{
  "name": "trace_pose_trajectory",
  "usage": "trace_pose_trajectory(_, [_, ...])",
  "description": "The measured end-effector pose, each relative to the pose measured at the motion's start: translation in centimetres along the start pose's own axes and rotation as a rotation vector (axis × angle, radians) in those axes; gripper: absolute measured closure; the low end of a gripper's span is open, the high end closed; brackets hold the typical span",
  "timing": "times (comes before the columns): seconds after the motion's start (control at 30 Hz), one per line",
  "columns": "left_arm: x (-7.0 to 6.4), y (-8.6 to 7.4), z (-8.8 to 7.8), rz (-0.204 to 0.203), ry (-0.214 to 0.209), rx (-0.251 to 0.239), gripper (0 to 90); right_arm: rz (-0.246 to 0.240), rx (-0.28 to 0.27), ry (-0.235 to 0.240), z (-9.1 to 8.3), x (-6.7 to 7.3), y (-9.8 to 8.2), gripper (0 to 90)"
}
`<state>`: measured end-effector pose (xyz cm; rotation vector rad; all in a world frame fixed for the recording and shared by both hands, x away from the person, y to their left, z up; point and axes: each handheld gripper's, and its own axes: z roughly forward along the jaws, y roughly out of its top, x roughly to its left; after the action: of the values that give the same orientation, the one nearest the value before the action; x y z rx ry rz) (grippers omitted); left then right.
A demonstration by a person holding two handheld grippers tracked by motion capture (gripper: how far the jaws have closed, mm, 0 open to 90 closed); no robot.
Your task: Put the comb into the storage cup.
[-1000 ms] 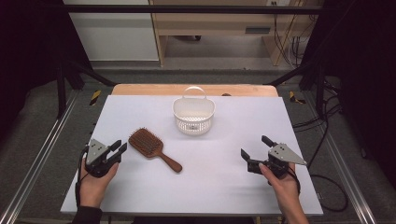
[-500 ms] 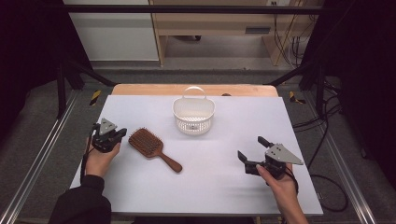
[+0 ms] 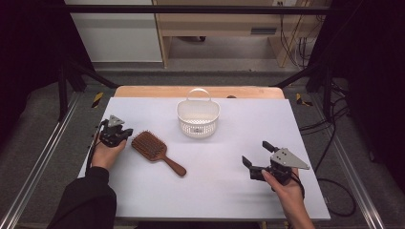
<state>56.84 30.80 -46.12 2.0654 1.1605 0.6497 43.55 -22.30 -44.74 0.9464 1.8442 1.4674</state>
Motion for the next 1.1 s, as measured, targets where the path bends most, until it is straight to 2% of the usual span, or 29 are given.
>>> trace_pose_trajectory(0.17, [0.0, -0.3, 0.6, -0.01, -0.011, 0.024, 89.6, 0.003, 0.005, 0.004, 0.0, 0.0, 0.0, 7.4])
trace_pose_trajectory(0.3, [-0.4, -0.1, 0.6, 0.016, -0.02, 0.021, 89.7, 0.009, 0.008, 0.004, -0.1, 0.0, 0.0, 7.4])
trace_pose_trajectory(0.63, [-1.1, -0.3, 0.3, 0.022, -0.049, 0.03, 89.7, 0.01, 0.012, 0.007, -0.1, 0.0, 0.0, 7.6])
trace_pose_trajectory(0.9, [-2.9, -0.4, 0.0, 0.041, -0.081, 0.025, 89.7, 0.014, 0.022, 0.021, -0.1, 0.2, 0.1, 7.7])
trace_pose_trajectory(1.1, [-5.0, -0.3, -0.3, 0.062, -0.107, 0.024, 89.7, 0.025, 0.053, 0.038, -0.2, 0.5, 0.2, 7.4])
